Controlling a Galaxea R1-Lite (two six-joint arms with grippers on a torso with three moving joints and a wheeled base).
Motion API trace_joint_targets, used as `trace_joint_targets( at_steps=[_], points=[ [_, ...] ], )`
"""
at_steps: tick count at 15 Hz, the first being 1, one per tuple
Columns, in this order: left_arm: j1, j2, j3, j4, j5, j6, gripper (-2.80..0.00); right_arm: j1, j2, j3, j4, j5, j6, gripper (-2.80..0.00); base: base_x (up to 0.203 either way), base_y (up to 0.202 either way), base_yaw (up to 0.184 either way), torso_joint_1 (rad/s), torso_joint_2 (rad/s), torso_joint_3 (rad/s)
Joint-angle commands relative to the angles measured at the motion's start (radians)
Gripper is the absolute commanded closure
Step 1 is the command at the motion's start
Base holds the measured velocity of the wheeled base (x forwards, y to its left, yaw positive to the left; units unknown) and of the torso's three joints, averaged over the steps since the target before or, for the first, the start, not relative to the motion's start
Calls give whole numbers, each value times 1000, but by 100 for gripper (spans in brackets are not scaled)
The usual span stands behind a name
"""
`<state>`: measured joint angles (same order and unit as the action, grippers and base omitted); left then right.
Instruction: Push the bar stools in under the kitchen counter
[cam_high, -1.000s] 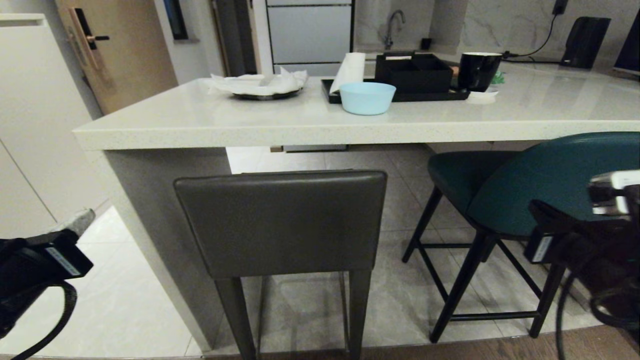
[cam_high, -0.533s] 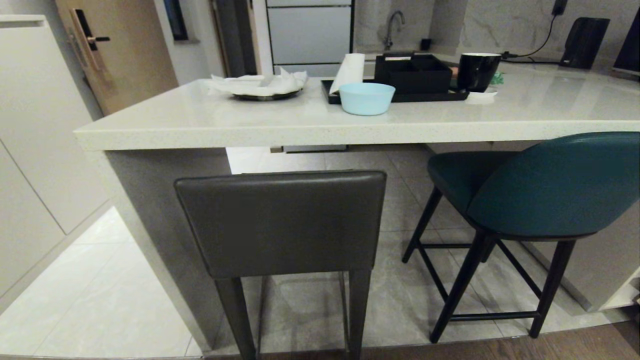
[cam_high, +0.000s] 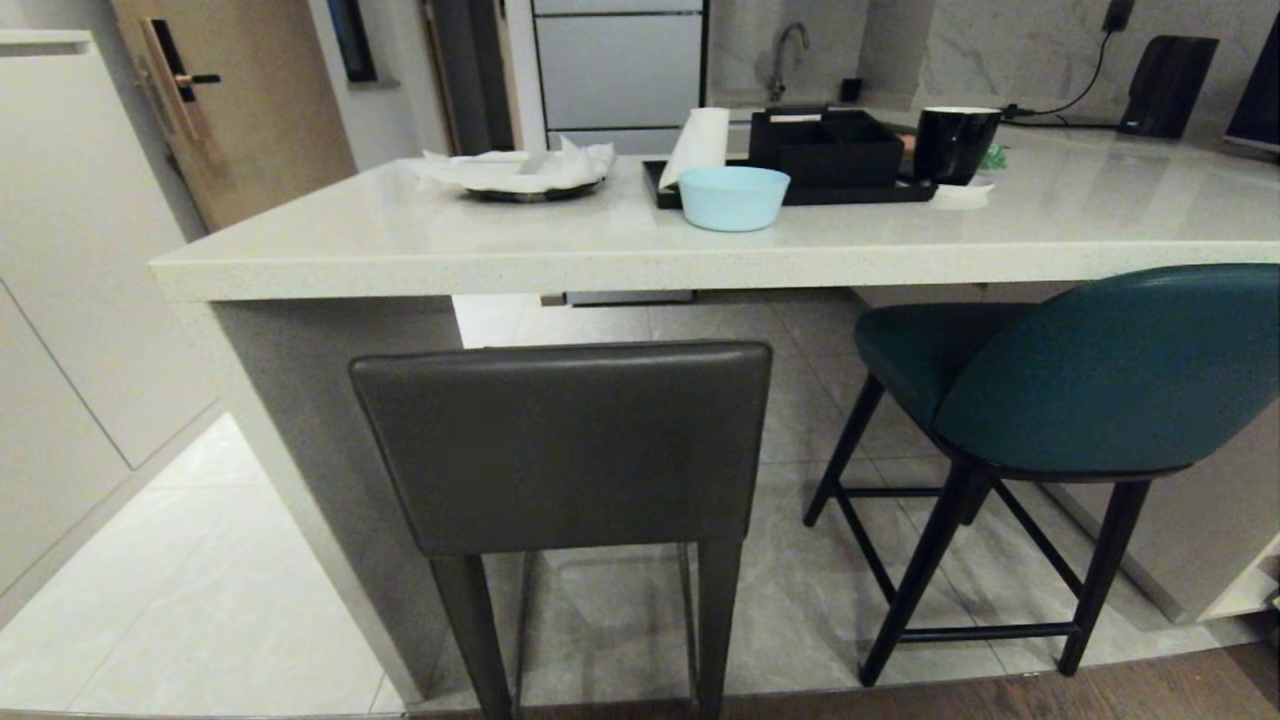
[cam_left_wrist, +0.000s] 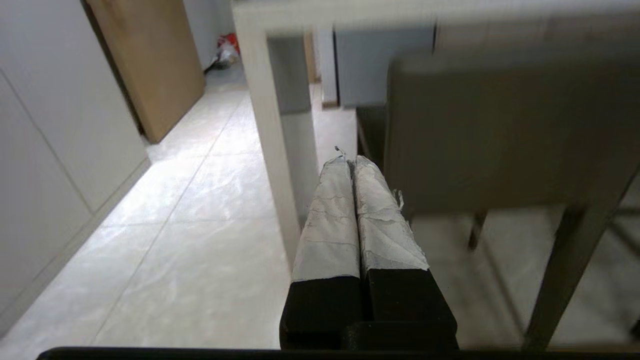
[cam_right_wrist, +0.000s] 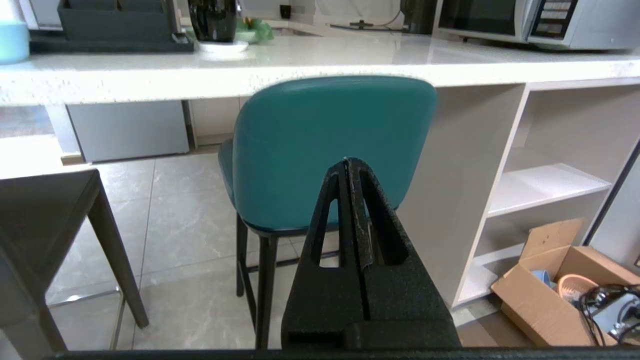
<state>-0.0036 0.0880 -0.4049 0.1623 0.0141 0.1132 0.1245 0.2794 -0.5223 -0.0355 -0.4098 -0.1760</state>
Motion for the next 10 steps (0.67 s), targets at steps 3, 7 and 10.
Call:
trace_joint_targets(
  at_steps=[3, 7, 10],
  points=[
    [3, -86, 237, -115, 35, -36, 0, 0, -3, -6, 76, -31, -61, 0, 0, 0, 0, 0, 0, 0],
    [4, -88, 425, -305, -5, 4, 0, -76, -3, -60, 123, -29, -123, 0, 0, 0, 0, 0, 0, 0],
    [4, -88, 423, -198, -45, 10, 0, -198, 0, -86, 150, 110, -113, 0, 0, 0, 0, 0, 0, 0]
  ],
)
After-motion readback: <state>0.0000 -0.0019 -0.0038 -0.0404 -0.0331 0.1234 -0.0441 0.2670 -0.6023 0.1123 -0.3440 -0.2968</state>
